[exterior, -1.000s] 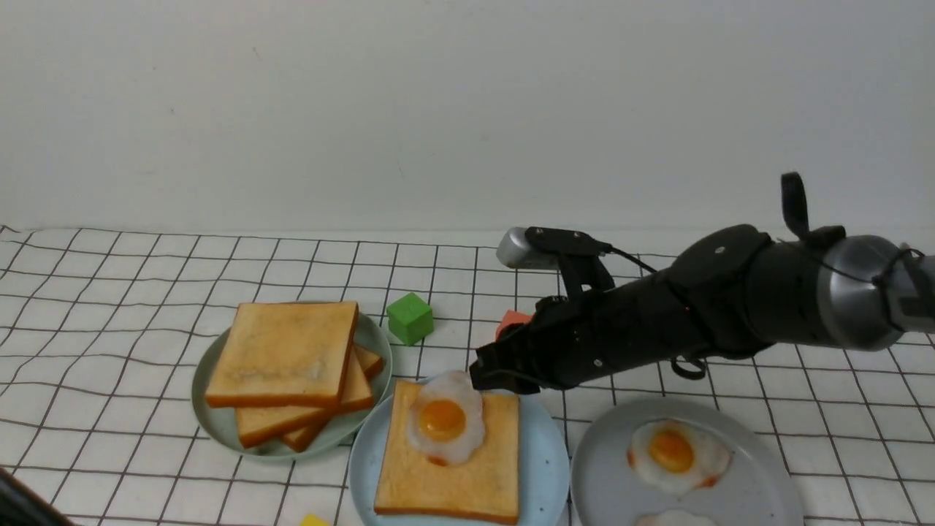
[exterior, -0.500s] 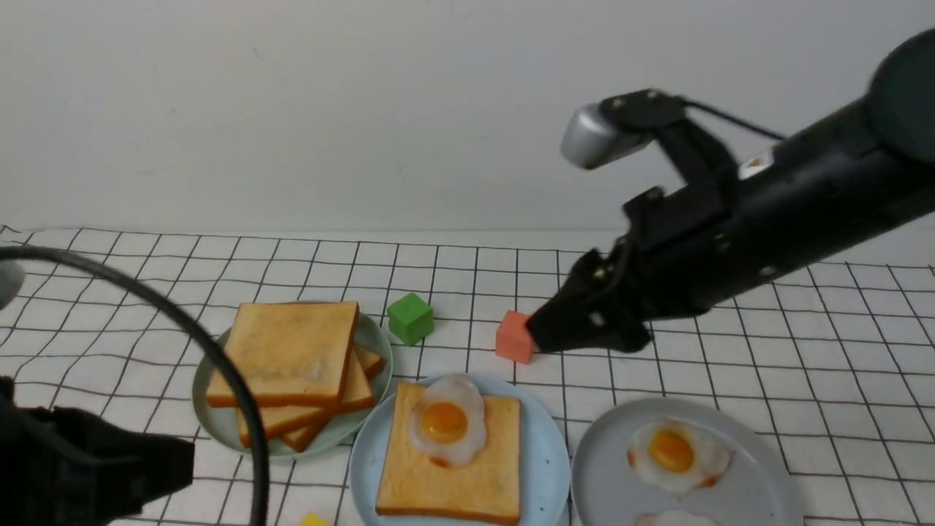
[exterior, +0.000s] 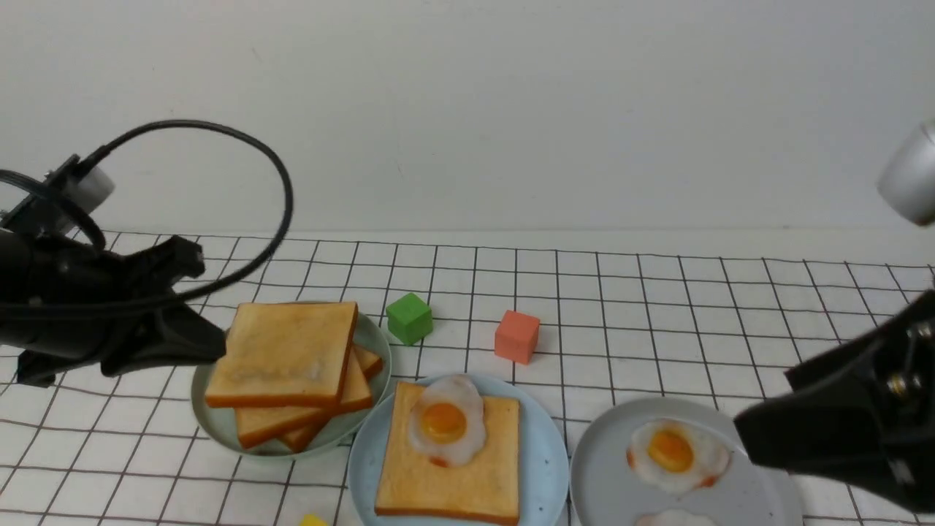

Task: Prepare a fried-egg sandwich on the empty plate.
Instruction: Use the left arm to grab a slice of bread

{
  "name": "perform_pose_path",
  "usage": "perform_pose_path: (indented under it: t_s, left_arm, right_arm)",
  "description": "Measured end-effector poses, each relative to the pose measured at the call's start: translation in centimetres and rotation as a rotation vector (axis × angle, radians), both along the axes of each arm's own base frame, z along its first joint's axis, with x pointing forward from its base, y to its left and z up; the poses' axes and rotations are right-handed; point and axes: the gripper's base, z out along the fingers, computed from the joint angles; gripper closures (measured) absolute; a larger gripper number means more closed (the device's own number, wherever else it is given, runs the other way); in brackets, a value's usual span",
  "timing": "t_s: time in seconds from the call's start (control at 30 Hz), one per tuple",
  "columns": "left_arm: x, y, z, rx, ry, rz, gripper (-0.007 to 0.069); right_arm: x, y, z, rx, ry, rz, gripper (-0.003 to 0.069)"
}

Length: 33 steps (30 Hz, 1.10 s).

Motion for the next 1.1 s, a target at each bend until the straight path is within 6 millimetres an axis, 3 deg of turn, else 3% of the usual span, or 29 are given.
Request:
perform_pose_path:
  t_s: [0.1,0.2,0.4,0.53,0.8,1.1]
  left_arm:
    - [0.9,1.7,-1.7,0.009,0.047,0.046,0.0564]
    - [2.2,2.7,-4.0,0.038,0.076,0.066,0.0457]
    - [4.4,2.9,-7.3,0.026,0.075,0.021,0.0232]
    - [5.5,2.9,-9.0,0.021,0.041,-0.015,0.0177]
    - [6.3,2.9,-11.6,-0.002,0.046,-0.046,0.0238]
    - [6.0,2.8,-10.7,0.012,0.038,-0.061,0.0556]
  right_arm:
    - [-0.8,-0.4,-0.5,0.002,0.002,0.0,0.0147]
    - [-1.2,-0.5,-0.5,0.006,-0.005,0.001,0.014]
    - [-1.4,-0.6,-0.4,0.016,-0.006,0.004,0.014]
    - [-1.6,-0.5,-0.4,0.025,0.01,0.014,0.0142]
    - [-1.9,-0.4,-0.4,0.04,0.041,0.031,0.0153]
    - [-2.2,-0.3,-0.5,0.038,0.071,0.049,0.0193]
